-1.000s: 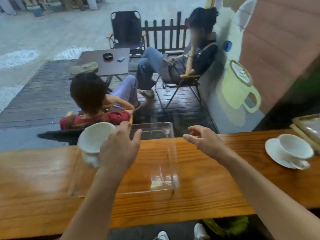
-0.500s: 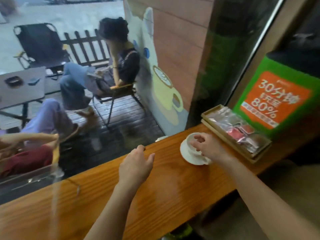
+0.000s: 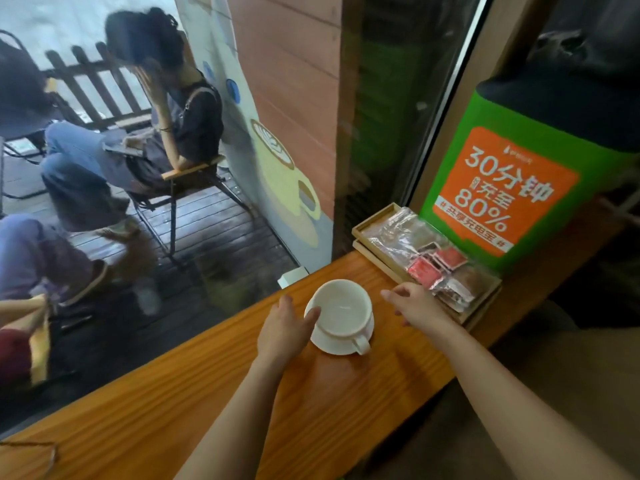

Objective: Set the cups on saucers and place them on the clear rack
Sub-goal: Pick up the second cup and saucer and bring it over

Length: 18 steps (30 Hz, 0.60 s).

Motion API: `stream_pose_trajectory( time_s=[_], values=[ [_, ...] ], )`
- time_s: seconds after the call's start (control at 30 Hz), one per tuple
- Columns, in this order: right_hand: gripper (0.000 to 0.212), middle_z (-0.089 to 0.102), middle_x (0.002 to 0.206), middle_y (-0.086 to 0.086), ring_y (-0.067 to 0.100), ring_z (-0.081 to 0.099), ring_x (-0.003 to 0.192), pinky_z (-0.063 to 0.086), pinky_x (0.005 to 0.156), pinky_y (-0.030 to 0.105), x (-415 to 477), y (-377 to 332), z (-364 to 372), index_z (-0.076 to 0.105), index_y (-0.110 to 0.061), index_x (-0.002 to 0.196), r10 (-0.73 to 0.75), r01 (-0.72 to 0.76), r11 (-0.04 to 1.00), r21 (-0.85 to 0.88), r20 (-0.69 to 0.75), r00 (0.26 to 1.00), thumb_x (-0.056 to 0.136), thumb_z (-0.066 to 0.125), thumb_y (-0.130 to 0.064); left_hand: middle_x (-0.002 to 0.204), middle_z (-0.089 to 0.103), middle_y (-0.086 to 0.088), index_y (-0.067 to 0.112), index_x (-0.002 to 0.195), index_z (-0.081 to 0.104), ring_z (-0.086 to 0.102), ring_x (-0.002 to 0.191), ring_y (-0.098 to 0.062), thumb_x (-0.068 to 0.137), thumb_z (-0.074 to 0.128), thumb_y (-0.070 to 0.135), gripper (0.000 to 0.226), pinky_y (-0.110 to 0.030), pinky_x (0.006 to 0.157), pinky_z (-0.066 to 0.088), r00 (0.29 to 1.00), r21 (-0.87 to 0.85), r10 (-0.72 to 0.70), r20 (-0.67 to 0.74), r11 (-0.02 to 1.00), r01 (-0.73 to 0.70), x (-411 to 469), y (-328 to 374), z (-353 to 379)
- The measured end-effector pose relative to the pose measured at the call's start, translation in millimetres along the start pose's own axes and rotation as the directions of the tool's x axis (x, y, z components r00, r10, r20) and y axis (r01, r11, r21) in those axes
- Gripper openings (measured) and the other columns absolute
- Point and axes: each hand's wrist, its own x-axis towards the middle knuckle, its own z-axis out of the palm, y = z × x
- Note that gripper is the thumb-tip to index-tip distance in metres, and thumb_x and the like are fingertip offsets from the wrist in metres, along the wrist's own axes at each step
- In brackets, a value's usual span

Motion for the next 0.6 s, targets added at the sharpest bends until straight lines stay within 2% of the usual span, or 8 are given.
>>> stream_pose_trajectory(
  time_s=[0.13, 0.3, 0.33, 0.4, 0.43, 0.47, 0.53, 0.6],
  values=[
    [0.065, 0.052, 0.136, 0.011, 0.026, 0.053, 0.115, 0.049, 0.085, 0.037, 15, 9, 19, 0.044, -0.008, 0.137, 0.064, -0.072, 0.992, 0.103, 0.085, 0.994, 0.087, 0.057, -0.047, 0.145, 0.043, -0.011, 0.013, 0.139, 0.032, 0.048, 0.126, -0.03, 0.08, 0.059, 0.052, 0.075, -0.045, 0.097, 0.046, 0.977, -0.207, -0.152, 0.147, 0.961, 0.181, 15, -5, 11],
    [0.073, 0.053, 0.133, 0.007, 0.025, 0.053, 0.118, 0.054, 0.073, 0.031, 24, 21, 33, 0.044, -0.011, 0.136, 0.102, -0.147, 0.965, 0.218, 0.203, 0.974, 0.081, 0.06, -0.056, 0.133, 0.052, -0.008, 0.012, 0.137, 0.038, 0.054, 0.116, -0.029, 0.078, 0.065, 0.047, 0.073, -0.038, 0.083, 0.049, 0.922, -0.415, -0.22, 0.319, 0.842, 0.345, 19, -7, 14],
    [0.072, 0.054, 0.131, 0.007, 0.024, 0.054, 0.116, 0.054, 0.072, 0.031, 25, 23, 34, 0.046, -0.01, 0.134, 0.109, -0.162, 0.956, 0.246, 0.216, 0.97, 0.08, 0.061, -0.056, 0.121, 0.058, -0.007, 0.009, 0.133, 0.043, 0.059, 0.106, -0.027, 0.079, 0.066, 0.043, 0.068, -0.036, 0.076, 0.053, 0.909, -0.458, -0.227, 0.349, 0.805, 0.376, 18, -7, 14],
    [0.066, 0.06, 0.122, 0.007, 0.022, 0.058, 0.108, 0.054, 0.068, 0.031, 26, 25, 35, 0.052, -0.009, 0.128, 0.111, -0.192, 0.931, 0.311, 0.261, 0.959, 0.08, 0.062, -0.054, 0.096, 0.064, -0.008, 0.002, 0.124, 0.052, 0.067, 0.081, -0.023, 0.081, 0.066, 0.031, 0.053, -0.033, 0.058, 0.058, 0.857, -0.6, -0.196, 0.476, 0.64, 0.48, 16, -6, 13],
    [0.06, 0.063, 0.117, 0.008, 0.021, 0.061, 0.102, 0.054, 0.067, 0.031, 26, 26, 36, 0.056, -0.009, 0.123, 0.102, -0.201, 0.917, 0.345, 0.285, 0.953, 0.081, 0.062, -0.052, 0.091, 0.065, -0.01, -0.001, 0.122, 0.053, 0.068, 0.076, -0.022, 0.082, 0.066, 0.024, 0.048, -0.034, 0.058, 0.059, 0.835, -0.654, -0.158, 0.528, 0.552, 0.518, 15, -6, 12],
    [0.055, 0.066, 0.111, 0.009, 0.021, 0.063, 0.098, 0.054, 0.068, 0.032, 26, 26, 37, 0.06, -0.008, 0.118, 0.092, -0.205, 0.904, 0.375, 0.296, 0.951, 0.082, 0.062, -0.05, 0.093, 0.066, -0.012, -0.002, 0.121, 0.053, 0.069, 0.077, -0.024, 0.081, 0.067, 0.02, 0.047, -0.036, 0.064, 0.061, 0.824, -0.676, -0.139, 0.55, 0.505, 0.537, 15, -7, 12],
    [0.049, 0.069, 0.104, 0.011, 0.023, 0.064, 0.094, 0.056, 0.072, 0.037, 26, 26, 39, 0.065, -0.006, 0.11, 0.081, -0.196, 0.886, 0.42, 0.276, 0.958, 0.082, 0.063, -0.047, 0.101, 0.066, -0.013, 0.0, 0.118, 0.056, 0.067, 0.089, -0.029, 0.075, 0.074, 0.021, 0.051, -0.047, 0.078, 0.059, 0.818, -0.649, -0.184, 0.545, 0.525, 0.55, 16, -10, 12],
    [0.047, 0.069, 0.1, 0.012, 0.024, 0.064, 0.093, 0.054, 0.078, 0.042, 24, 26, 42, 0.066, -0.004, 0.107, 0.081, -0.185, 0.876, 0.445, 0.244, 0.966, 0.082, 0.064, -0.044, 0.105, 0.065, -0.014, 0.001, 0.117, 0.056, 0.065, 0.094, -0.031, 0.071, 0.078, 0.023, 0.056, -0.05, 0.08, 0.058, 0.827, -0.639, -0.214, 0.521, 0.545, 0.543, 15, -15, 11]
  ],
)
